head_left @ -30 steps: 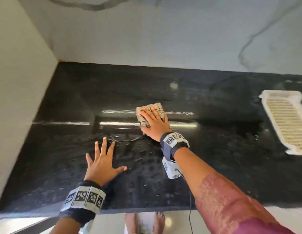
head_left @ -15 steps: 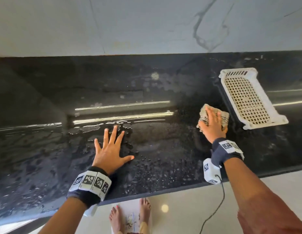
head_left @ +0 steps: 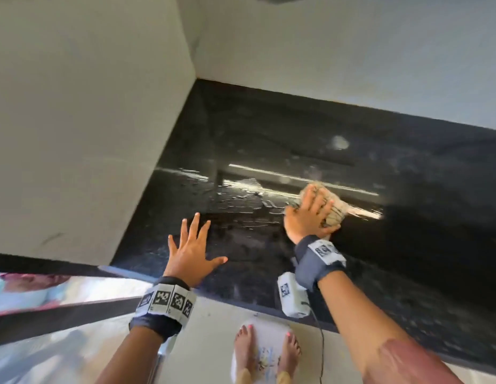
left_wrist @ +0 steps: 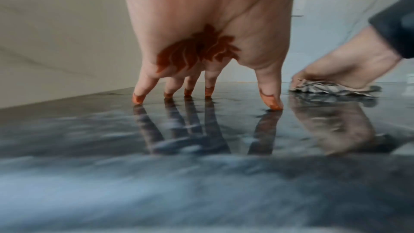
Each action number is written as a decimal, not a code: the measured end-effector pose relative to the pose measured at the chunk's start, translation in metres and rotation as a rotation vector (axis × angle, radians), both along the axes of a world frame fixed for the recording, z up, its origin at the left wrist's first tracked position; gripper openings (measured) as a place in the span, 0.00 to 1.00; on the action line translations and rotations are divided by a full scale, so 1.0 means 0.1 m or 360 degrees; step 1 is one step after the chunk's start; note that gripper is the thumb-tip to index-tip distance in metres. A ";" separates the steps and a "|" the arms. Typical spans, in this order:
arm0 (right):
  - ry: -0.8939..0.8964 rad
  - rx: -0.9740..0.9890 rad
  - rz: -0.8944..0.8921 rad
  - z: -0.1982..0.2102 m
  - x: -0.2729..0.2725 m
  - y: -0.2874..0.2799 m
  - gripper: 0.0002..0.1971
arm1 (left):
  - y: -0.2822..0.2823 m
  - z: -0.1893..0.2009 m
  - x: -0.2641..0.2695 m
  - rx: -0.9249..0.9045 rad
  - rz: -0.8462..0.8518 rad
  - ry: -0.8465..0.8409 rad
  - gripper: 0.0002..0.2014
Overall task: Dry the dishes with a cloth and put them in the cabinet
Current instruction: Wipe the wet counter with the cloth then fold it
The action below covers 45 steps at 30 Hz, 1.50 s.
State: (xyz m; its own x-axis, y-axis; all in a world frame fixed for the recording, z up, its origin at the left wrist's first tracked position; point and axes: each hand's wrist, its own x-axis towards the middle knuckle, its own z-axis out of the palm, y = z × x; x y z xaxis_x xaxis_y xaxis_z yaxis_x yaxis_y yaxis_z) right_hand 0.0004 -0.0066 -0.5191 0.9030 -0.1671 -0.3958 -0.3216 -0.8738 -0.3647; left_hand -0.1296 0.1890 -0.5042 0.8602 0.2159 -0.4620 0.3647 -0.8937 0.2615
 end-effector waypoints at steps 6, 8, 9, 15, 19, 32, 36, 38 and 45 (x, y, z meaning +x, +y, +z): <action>-0.0015 0.0105 0.0945 0.00 -0.05 2.02 0.37 | 0.86 -0.06 -0.56 0.0048 0.0293 -0.0075 0.53; 0.0052 0.0123 0.1239 0.02 -0.09 2.46 0.36 | 0.95 -0.13 -0.71 0.0059 0.0272 -0.0148 0.57; 0.0068 0.0121 0.1325 0.02 -0.11 2.60 0.36 | 0.96 -0.17 -0.77 0.0059 0.0270 -0.0186 0.58; -0.0034 0.0043 0.1710 0.00 -0.26 2.42 0.37 | 0.81 -0.23 -0.94 0.0009 0.0382 -0.0259 0.55; -0.0131 0.0122 0.1870 -0.01 -0.35 1.61 0.36 | 0.49 -0.15 -0.84 -0.0032 0.0274 -0.0194 0.48; -0.0132 -0.0095 0.0557 0.02 -0.49 -2.40 0.34 | -1.68 -0.19 -0.31 -0.0048 -0.0653 -0.0106 0.50; -0.0172 -0.0140 0.0256 0.00 -0.47 -3.36 0.34 | -2.29 -0.26 -0.15 -0.0017 -0.0840 -0.0167 0.48; -0.0166 -0.0148 0.0126 -0.01 -0.45 -3.73 0.33 | -2.50 -0.29 -0.12 -0.0006 -0.0894 -0.0174 0.47; -0.0212 -0.0195 -0.0256 -0.02 -1.01 -4.24 0.33 | -2.54 -0.31 -0.14 -0.0018 -0.0912 -0.0215 0.45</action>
